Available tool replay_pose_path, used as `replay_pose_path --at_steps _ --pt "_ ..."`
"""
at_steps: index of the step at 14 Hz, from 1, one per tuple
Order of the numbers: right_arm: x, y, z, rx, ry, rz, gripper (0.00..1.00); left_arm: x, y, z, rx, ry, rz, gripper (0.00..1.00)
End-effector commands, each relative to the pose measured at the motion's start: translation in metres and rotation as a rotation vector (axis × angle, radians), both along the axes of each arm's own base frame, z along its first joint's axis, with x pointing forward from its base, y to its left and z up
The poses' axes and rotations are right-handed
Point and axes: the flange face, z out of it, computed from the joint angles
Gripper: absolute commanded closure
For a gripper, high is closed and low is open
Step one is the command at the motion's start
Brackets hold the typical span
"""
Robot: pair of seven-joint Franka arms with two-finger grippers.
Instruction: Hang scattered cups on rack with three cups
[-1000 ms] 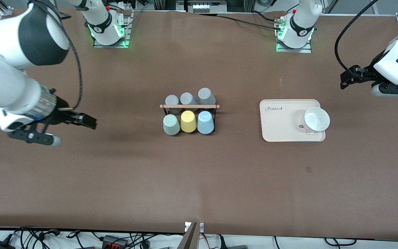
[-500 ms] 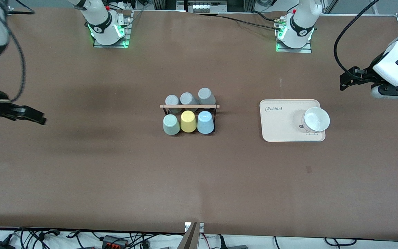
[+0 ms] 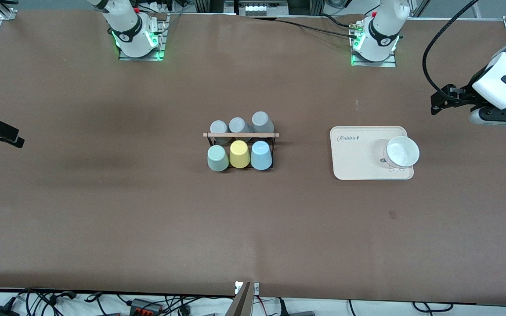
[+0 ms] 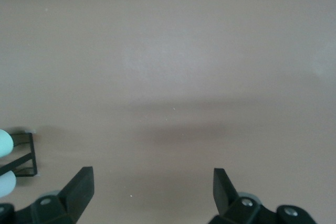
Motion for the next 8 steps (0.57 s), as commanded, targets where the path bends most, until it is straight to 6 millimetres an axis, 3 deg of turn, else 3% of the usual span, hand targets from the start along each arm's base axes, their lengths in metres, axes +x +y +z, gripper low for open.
replay_pose_path --at_steps 1,6,8 --pt "-0.028 -0.001 -0.003 -0.021 -0.013 0.026 0.0 0.002 -0.008 0.008 0.003 0.002 -0.03 0.0" --pt "-0.083 0.002 -0.029 -0.013 -0.032 0.032 0.0 0.003 -0.008 0.011 0.003 -0.004 -0.029 0.0" --pt "-0.095 0.002 -0.036 -0.012 -0.016 0.031 0.0 0.003 -0.008 0.011 0.003 -0.004 -0.029 0.0"
